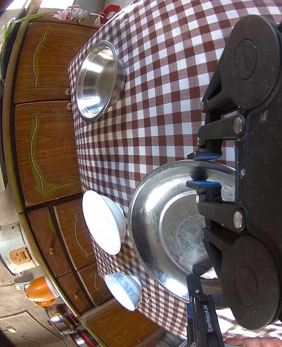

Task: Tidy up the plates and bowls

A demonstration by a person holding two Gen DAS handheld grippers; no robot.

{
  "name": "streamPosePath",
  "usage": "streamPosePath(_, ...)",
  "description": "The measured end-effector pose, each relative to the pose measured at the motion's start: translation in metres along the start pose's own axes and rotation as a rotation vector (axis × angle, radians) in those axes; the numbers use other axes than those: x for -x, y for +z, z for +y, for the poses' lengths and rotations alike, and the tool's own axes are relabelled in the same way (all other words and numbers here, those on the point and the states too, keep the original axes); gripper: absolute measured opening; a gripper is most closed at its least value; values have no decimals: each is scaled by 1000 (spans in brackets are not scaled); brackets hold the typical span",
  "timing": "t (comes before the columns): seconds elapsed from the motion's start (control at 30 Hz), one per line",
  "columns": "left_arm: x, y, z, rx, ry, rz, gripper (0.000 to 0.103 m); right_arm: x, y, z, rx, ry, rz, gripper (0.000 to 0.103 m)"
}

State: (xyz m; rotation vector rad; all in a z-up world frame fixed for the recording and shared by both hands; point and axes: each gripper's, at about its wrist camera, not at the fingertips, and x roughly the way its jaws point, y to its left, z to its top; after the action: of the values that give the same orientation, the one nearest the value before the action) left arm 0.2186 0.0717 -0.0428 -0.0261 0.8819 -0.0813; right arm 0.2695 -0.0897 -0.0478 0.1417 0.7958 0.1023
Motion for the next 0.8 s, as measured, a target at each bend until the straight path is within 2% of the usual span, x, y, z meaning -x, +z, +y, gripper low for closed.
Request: streamPosePath(0.8,-21,1,0,17,13,-9,39,-22,1,-1,36,-30,-18,26)
